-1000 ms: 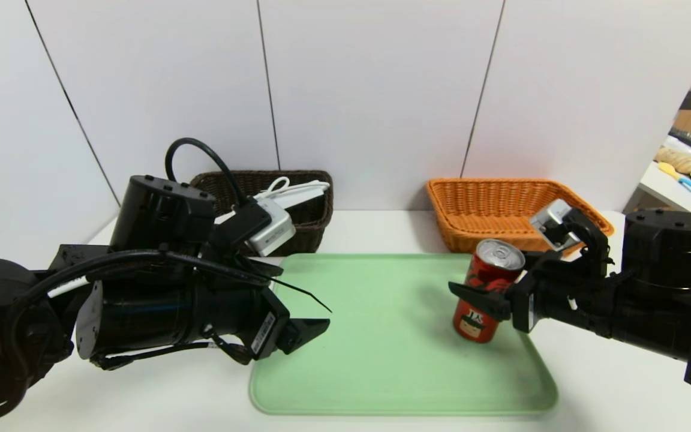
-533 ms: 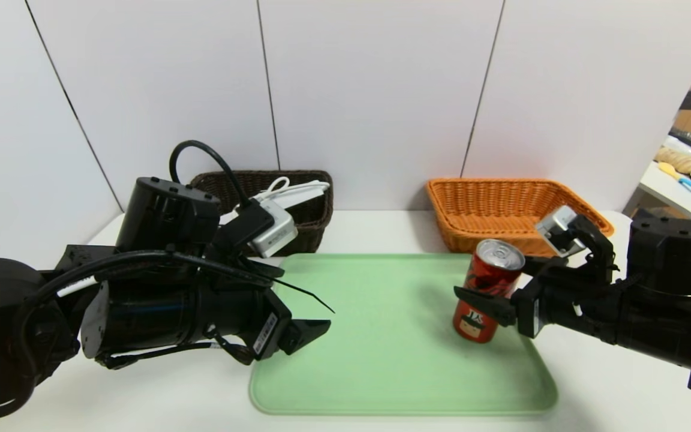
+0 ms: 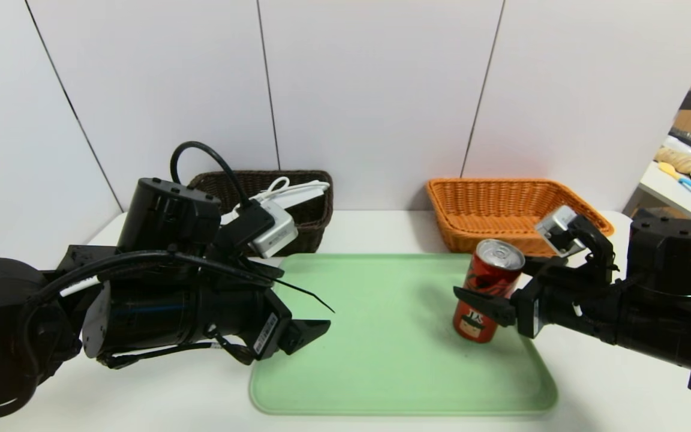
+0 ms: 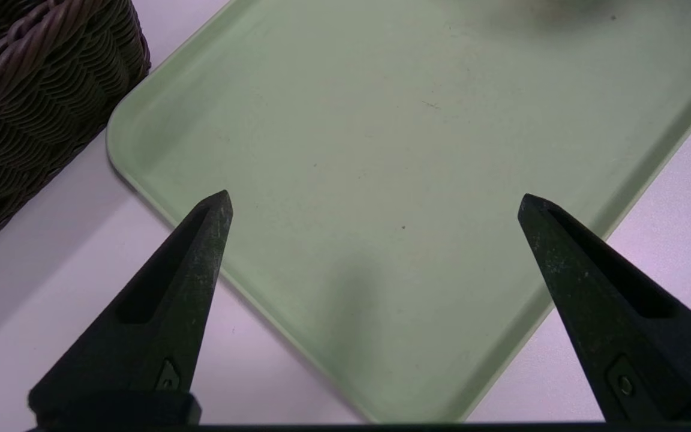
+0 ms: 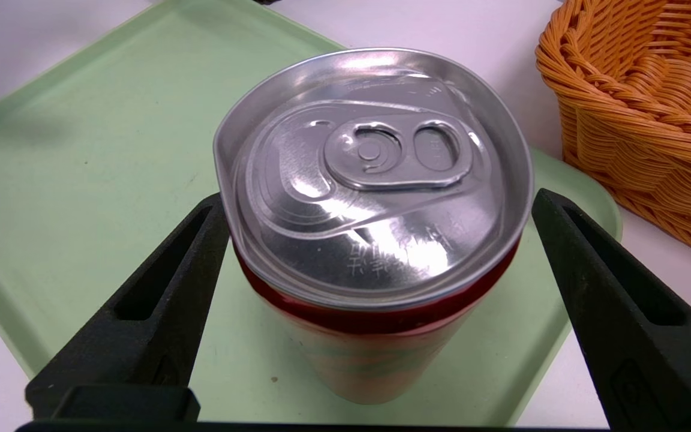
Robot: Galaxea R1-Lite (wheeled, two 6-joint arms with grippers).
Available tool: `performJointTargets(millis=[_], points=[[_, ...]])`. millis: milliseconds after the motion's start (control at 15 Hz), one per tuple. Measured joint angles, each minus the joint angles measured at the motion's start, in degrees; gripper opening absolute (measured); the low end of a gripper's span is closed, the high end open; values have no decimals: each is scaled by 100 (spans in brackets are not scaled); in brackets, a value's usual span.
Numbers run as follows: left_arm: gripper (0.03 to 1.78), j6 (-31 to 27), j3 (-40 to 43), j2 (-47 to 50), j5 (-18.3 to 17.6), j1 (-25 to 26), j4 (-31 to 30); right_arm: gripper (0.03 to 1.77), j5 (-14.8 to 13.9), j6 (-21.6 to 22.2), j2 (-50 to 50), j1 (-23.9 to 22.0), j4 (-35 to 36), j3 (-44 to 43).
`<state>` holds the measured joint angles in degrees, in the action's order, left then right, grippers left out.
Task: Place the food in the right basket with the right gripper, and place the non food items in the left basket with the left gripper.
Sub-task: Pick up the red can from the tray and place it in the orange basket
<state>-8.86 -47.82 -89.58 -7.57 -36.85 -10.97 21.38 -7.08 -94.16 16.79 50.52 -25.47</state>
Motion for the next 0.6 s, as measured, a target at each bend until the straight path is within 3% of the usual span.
performJointTargets(millis=[200,467,600], points=[[169,-4,0,-22,-2,33,-2,168,2,1,4,27,0,-7],[169,-4,-10,-33,-2,37,-5,105,4,1,11,44,0,-7],[169,-4,-10,-33,-4,37,-10,96,9,1,11,51,0,-11]])
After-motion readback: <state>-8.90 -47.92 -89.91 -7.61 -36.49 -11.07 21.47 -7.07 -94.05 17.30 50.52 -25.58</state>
